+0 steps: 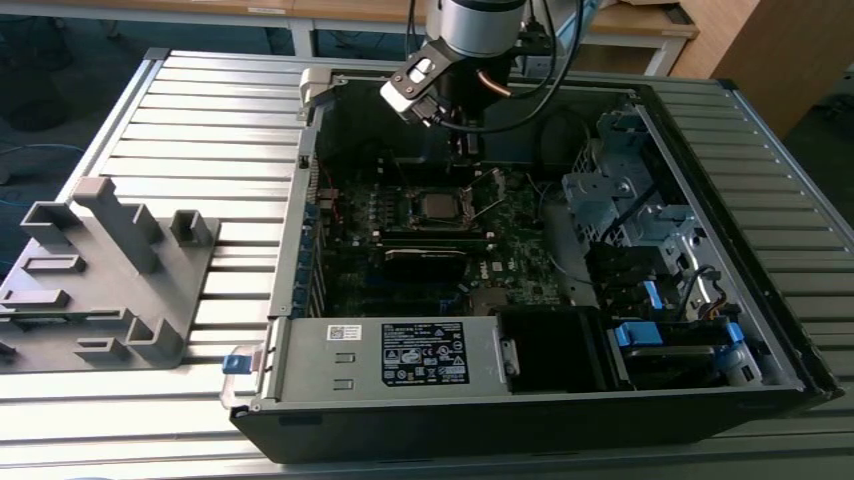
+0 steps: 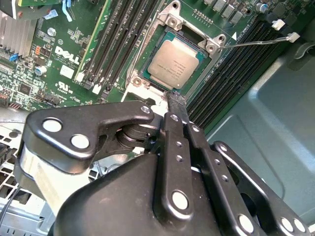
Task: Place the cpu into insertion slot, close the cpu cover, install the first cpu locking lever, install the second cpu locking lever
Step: 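Close the cpu cover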
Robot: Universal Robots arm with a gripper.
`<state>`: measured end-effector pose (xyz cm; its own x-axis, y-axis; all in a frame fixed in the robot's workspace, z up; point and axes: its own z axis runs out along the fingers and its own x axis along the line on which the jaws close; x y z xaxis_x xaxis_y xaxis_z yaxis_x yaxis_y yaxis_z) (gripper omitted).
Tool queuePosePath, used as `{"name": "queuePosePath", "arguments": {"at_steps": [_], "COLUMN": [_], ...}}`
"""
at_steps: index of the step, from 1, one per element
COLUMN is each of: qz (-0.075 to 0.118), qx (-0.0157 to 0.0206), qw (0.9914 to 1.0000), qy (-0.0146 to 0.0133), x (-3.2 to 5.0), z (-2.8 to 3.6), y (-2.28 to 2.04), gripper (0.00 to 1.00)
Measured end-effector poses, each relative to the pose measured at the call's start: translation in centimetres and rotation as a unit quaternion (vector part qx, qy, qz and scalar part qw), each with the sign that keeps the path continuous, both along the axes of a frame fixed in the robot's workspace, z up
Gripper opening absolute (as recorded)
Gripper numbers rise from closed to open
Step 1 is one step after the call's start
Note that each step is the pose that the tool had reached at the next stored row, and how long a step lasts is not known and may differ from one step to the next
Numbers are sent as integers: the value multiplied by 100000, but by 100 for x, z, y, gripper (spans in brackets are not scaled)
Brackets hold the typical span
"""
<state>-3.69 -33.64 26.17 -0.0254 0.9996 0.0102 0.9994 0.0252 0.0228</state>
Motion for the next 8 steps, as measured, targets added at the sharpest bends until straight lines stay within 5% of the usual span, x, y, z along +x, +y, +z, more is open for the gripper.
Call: {"name": "queuePosePath", "arguments": {"at_steps": [8], "qz": [0], "qx": [-3], "qw": [100000], "qy": [3], "x": [63], "z": [0], "y": [0], "gripper": [11]}}
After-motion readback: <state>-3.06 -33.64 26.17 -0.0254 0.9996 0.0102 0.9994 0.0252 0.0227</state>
